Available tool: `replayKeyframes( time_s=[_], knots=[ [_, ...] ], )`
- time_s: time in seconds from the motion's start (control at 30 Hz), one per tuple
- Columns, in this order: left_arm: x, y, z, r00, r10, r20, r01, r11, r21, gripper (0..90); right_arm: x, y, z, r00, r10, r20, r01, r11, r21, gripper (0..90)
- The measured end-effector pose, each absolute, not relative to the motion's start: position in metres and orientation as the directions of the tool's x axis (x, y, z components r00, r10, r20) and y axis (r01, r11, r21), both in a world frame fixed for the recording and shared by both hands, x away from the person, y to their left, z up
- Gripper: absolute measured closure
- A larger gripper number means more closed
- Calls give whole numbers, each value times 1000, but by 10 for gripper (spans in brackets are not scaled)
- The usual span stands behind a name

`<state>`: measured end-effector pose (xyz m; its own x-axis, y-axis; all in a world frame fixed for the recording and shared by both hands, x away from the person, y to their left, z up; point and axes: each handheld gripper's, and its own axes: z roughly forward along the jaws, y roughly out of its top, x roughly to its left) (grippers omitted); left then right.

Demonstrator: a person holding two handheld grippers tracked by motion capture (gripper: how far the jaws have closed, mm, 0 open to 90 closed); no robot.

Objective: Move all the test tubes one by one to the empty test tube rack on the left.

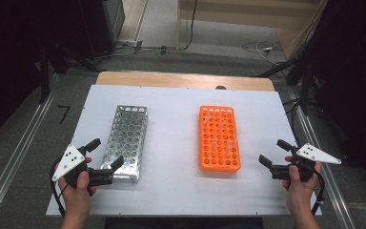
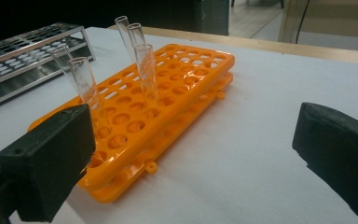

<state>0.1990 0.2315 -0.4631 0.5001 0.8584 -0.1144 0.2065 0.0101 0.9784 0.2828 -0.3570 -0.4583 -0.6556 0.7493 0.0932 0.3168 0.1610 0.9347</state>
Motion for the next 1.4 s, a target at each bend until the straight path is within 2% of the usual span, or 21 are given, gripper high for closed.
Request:
replayKeyframes(
  time_s=[0.13,0.37,0.8,1.1,1.4],
  knots=[
    [197,229,-461,506,855,-113,206,8,979,0,283,-348,-456,-677,729,103,332,177,927,0],
    [197,226,-459,506,855,-115,212,6,977,0,279,-322,-451,-723,679,129,344,191,919,61],
    [195,212,-456,537,836,-109,218,-13,976,0,284,-288,-457,-775,616,144,373,261,891,328],
    [195,205,-454,560,820,-116,228,-18,974,0,292,-273,-467,-759,637,134,409,307,859,535],
    [195,194,-452,575,812,-103,236,-44,971,0,297,-262,-475,-744,660,107,419,335,844,623]
  ],
)
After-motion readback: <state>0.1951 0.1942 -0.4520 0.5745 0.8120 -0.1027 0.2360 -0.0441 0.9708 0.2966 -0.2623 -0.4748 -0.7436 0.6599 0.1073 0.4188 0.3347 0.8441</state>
